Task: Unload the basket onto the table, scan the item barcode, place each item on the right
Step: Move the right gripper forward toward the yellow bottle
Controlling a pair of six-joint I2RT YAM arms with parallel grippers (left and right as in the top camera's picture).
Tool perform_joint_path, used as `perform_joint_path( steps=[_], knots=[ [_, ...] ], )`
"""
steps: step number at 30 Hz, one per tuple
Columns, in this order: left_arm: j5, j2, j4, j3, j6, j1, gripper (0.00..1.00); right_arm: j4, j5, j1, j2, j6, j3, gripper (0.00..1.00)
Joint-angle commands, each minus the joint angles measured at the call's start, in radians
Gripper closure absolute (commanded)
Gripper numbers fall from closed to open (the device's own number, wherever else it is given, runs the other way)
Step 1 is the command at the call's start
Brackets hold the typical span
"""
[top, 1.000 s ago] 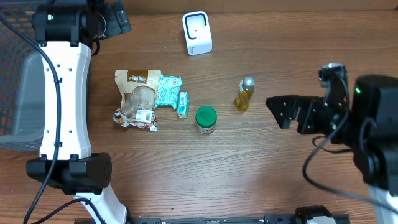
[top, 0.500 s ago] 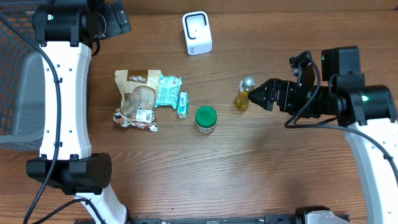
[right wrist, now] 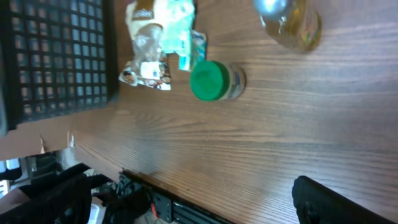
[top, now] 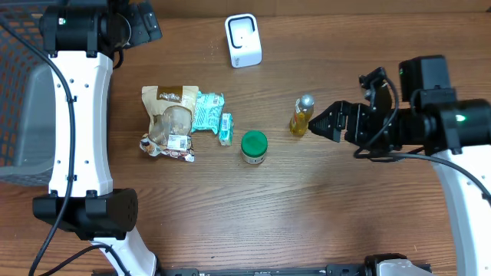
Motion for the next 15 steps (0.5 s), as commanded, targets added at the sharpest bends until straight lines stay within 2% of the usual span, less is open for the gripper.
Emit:
perform_joint_path(
  steps=[1, 15],
  knots=[
    [-0.003, -0.006, 0.001, 0.019, -0.003, -0.001, 0.01, -0.018, 0.020, -0.002, -0.023, 0.000, 0.063, 0.00],
    [-0.003, -0.006, 0.001, 0.019, -0.003, -0.001, 0.01, -0.021, 0.072, -0.002, -0.024, -0.001, 0.063, 0.00]
  ],
)
